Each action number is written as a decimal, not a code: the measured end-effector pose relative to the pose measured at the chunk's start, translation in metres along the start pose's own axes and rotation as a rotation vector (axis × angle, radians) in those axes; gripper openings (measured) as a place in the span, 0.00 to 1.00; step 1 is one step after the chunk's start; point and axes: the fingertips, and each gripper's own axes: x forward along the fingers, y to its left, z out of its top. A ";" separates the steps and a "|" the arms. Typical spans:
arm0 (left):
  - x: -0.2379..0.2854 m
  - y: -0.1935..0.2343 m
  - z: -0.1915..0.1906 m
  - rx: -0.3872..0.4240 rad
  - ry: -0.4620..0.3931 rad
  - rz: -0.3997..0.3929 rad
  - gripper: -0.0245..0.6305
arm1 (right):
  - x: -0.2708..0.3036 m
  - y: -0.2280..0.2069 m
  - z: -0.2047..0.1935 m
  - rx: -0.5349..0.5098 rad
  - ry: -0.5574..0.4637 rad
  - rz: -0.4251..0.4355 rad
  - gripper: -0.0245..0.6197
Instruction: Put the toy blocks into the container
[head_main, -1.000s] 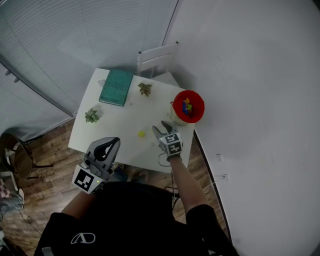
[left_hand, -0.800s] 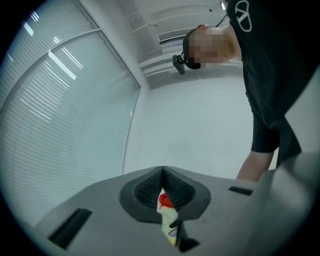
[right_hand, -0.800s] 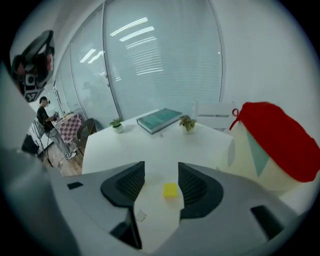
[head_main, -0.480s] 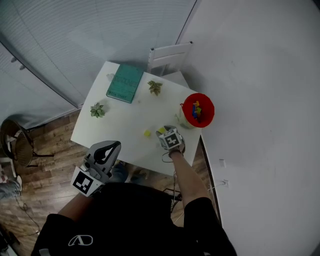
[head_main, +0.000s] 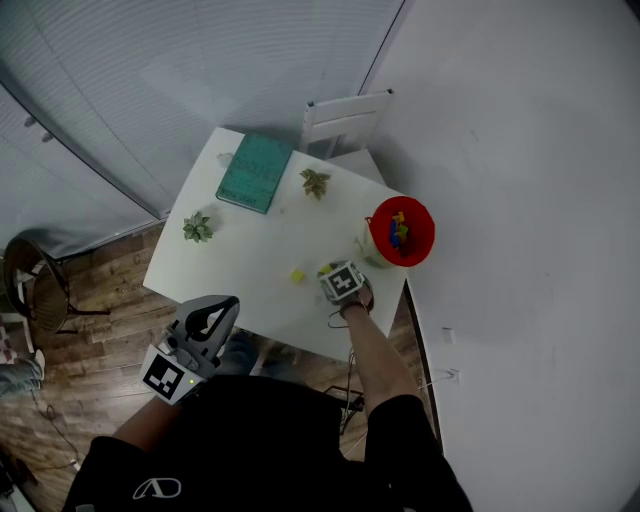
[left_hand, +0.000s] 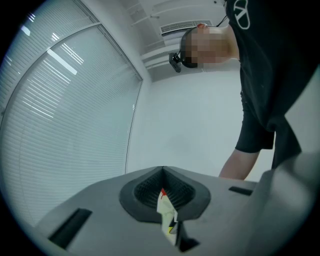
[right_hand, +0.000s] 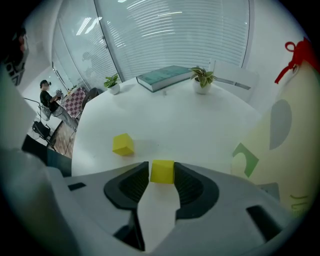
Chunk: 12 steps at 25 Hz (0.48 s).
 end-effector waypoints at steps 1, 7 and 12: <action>0.000 0.000 0.000 0.002 0.001 0.001 0.04 | 0.000 0.000 0.000 0.001 -0.002 0.000 0.27; 0.001 -0.001 0.001 0.002 -0.007 -0.004 0.04 | 0.001 0.006 0.002 0.007 -0.016 0.020 0.26; 0.002 -0.001 0.003 0.001 -0.013 -0.014 0.04 | -0.029 0.010 0.027 0.015 -0.133 -0.001 0.26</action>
